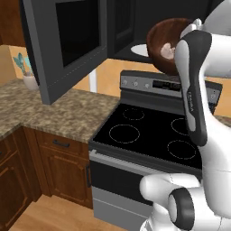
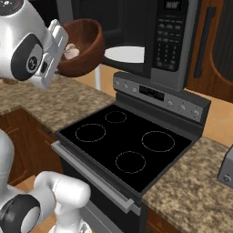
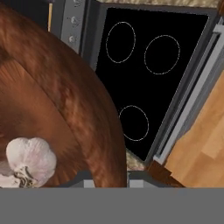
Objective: Pick the garlic from the sink and place it in the bowl. Then pick the bowl and place it in the microwave. Then close the microwave door and press the start button.
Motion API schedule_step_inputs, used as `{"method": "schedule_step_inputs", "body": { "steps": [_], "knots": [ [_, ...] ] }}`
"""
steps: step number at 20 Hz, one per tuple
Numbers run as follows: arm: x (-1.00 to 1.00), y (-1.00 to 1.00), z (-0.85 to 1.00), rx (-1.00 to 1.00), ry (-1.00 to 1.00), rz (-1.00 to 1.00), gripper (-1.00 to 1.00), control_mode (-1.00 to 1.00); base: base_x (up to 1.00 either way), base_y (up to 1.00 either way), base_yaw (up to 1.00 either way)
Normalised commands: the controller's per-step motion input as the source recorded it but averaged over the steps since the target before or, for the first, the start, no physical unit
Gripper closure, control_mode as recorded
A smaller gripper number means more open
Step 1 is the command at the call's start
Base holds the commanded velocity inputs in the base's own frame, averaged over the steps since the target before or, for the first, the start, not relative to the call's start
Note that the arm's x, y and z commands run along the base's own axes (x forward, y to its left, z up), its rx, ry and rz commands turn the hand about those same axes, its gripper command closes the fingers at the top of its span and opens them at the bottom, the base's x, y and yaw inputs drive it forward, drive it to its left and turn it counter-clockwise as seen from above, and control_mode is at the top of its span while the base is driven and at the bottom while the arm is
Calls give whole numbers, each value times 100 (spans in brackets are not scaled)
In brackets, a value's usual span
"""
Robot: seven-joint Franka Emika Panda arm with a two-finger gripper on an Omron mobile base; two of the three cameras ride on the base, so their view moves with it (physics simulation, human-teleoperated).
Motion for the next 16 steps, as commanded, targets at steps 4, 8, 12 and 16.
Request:
{"method": "schedule_step_inputs", "body": {
  "steps": [4, 8, 12, 16],
  "knots": [
    [69, -19, 3, 0, -5, -3, 100, -100, 0, 0, 0],
    [74, -16, 13, 0, 0, 0, 100, -100, 0, 0, 0],
    [72, -38, 0, 1, 0, 0, 100, -100, 0, 0, 0],
    [85, -24, 3, 0, 0, 0, 100, -100, 0, 0, 0]
  ]
}}
